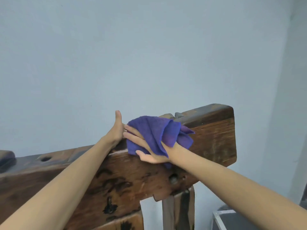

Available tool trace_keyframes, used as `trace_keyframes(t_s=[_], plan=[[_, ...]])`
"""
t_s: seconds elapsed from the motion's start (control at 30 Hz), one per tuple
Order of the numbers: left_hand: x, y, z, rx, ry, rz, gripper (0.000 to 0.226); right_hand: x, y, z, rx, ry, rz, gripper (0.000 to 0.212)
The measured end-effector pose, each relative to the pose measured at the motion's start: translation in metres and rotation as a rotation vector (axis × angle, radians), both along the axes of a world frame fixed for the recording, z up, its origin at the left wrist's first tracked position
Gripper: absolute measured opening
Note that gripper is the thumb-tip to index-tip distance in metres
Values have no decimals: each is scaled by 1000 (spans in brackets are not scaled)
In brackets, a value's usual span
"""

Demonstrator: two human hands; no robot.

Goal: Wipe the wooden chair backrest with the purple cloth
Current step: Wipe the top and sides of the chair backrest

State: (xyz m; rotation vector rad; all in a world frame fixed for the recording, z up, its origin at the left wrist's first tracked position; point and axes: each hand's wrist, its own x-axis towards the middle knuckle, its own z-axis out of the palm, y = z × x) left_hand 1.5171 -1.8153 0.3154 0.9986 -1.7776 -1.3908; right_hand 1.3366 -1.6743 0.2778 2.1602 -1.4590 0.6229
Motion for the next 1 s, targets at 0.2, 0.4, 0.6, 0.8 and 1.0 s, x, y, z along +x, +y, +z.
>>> trace_keyframes(t_s=[0.2, 0.4, 0.6, 0.8, 1.0], plan=[[4, -10, -7, -99, -49, 136, 116, -19, -12, 66, 80, 125, -117, 63], [10, -11, -9, -107, -80, 128, 114, -98, -7, 85, 186, 18, -332, 54], [10, -10, -12, -160, -150, 151, 117, -194, 3, 105, 251, -135, -581, 45], [6, -7, -11, -233, -229, 116, 108, -234, -21, 126, 567, -157, -701, 34], [-11, 7, -4, -317, -404, 127, 100, -242, -61, 129, 613, -404, -833, 73]])
